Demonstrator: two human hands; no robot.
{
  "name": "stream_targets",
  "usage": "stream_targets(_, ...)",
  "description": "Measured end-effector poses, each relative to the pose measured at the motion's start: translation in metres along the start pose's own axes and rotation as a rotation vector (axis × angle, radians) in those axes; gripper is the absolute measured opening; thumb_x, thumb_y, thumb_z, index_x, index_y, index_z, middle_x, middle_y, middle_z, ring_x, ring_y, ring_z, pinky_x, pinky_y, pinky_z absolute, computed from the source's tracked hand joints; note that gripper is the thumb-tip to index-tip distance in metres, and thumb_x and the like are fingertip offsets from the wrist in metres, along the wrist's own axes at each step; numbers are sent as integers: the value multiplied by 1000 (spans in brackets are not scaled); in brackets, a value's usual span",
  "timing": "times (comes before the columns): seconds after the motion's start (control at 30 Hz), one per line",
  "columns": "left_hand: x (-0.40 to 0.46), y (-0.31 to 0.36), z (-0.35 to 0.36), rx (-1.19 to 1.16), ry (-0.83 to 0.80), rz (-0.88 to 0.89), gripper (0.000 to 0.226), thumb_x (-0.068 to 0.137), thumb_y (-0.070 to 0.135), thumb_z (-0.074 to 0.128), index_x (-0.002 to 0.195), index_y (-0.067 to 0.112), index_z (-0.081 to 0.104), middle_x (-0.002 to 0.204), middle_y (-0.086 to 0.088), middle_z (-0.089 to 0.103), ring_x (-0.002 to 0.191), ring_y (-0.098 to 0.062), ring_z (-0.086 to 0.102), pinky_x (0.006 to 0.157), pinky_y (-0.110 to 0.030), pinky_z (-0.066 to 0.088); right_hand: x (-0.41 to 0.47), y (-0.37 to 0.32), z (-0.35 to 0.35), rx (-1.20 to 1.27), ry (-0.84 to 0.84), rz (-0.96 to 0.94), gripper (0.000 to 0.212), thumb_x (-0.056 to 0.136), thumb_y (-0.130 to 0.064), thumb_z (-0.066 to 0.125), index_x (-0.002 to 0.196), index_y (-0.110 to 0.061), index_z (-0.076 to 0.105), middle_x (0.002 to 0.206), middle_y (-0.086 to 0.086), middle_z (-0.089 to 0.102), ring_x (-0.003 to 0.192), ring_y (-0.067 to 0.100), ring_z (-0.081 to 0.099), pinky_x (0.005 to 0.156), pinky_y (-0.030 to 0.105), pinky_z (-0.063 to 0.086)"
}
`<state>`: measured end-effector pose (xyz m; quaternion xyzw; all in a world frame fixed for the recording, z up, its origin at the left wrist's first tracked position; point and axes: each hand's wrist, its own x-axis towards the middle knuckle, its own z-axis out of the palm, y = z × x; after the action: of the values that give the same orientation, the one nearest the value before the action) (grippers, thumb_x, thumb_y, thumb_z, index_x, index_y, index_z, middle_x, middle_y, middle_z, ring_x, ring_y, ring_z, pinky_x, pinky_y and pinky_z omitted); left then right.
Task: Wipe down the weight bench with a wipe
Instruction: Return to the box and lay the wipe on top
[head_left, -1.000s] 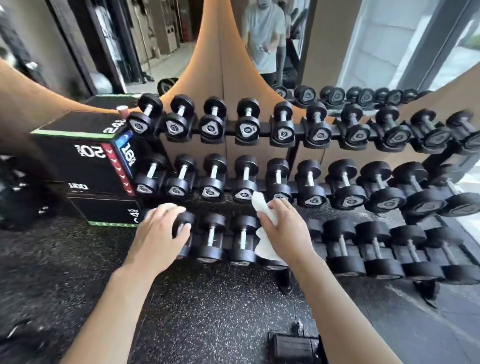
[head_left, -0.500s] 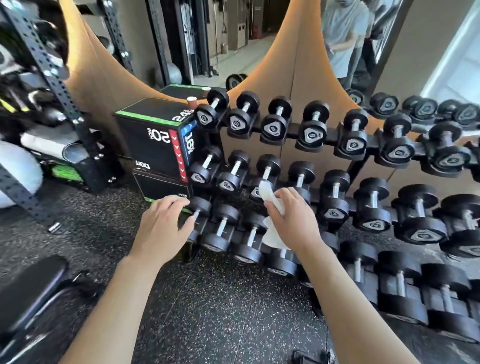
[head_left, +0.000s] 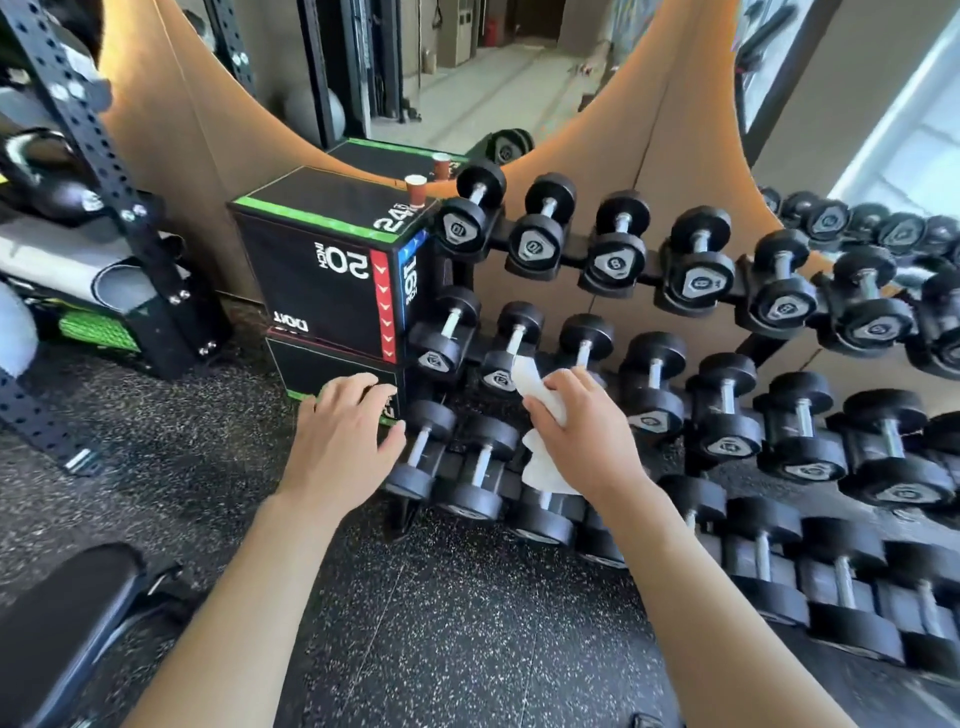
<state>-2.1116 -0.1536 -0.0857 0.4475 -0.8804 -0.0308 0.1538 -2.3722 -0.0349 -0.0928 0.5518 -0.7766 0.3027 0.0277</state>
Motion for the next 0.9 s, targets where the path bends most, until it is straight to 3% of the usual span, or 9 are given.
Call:
stream_targets(0.1,12,-34,-1,-48,-4,1,47,98,42,59,139,18,62,145,-4,56,136,-28,49,110,-54,44,18,-29,16,-26,-11,-11,27,102,-47,54,114,-23,57,105,-14,54,74,12,53,62,30,40)
stream_targets(0.27,13,-98,-9,-87,45,-71,47,96,43,61,137,19,63,144,-4,57,135,-28,50,108,-53,45,56,-78,47,-38,-46,-82,24,101,-47,54,110,-24,56,100,-17,49,72,10,51,56,18,34)
stream_targets(0.57,-11,-199,-40,3,79,-261,49,98,47,57,140,22,61,147,-2,54,134,-27,50,107,-53,44,108,-189,133,74,-106,-323,23,99,-39,62,109,-18,61,102,-6,57,88,21,57,66,33,43)
stream_targets(0.9,22,-272,-43,49,121,-405,50,100,50,53,144,25,56,149,2,50,137,-24,46,114,-49,40,186,-248,205,143,-178,-446,24,100,-40,59,110,-19,61,105,-4,57,95,22,58,69,31,36)
